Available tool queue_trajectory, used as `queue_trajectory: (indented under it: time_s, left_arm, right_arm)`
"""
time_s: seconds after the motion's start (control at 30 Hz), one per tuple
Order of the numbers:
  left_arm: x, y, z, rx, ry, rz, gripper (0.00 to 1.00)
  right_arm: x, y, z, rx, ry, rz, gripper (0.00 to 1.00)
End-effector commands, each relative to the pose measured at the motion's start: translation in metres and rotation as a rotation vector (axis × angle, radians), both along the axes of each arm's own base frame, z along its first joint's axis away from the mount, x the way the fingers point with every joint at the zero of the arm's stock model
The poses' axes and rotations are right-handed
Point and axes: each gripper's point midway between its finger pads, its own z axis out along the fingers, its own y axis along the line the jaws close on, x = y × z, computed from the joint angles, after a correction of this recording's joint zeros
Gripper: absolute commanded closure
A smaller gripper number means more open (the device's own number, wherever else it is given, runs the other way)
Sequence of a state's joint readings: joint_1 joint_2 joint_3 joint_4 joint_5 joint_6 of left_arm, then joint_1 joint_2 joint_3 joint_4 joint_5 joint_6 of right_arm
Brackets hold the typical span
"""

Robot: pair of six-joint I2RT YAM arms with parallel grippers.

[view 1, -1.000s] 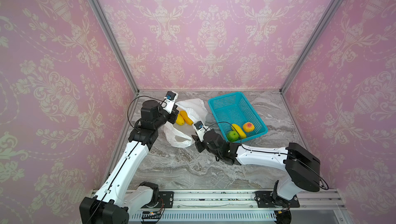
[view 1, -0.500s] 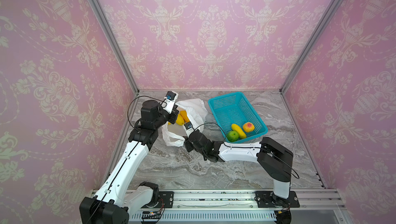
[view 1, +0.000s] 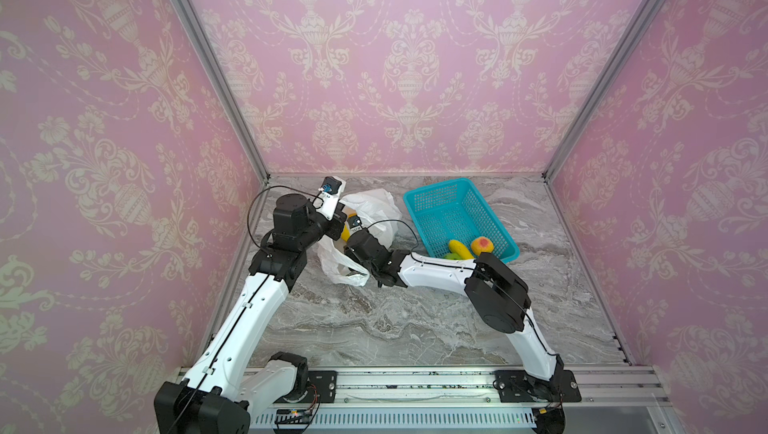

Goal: Untie the knot of the plastic bag and take out the fruit
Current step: Pick up the fruit from the plastic bag.

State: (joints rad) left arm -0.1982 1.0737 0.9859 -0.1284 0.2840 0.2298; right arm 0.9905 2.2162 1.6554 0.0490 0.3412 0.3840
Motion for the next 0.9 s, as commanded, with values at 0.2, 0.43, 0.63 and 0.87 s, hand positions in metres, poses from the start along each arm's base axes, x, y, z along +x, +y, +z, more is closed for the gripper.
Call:
queue_trajectory:
  time_s: [0.2, 0.43, 0.63, 0.87]
  left_arm:
    - [-0.007, -0.003, 0.010, -0.007, -0.028, -0.034, 1.00]
    - [-0.008, -0.004, 0.011, -0.010, -0.029, -0.039, 1.00]
    - [-0.008, -0.004, 0.011, -0.014, -0.029, -0.041, 1.00]
    - [-0.008, -0.005, 0.011, -0.016, -0.027, -0.045, 1.00]
  right_arm:
    - [0.031, 0.013, -0.019, -0.118, 0.049, -0.057, 0.35]
    - [0.059, 0.010, -0.040, -0.164, 0.107, -0.118, 0.21]
    - [0.076, 0.010, -0.069, -0.128, 0.192, -0.114, 0.27]
    - [0.086, 0.010, -0.082, -0.036, 0.279, -0.100, 0.24]
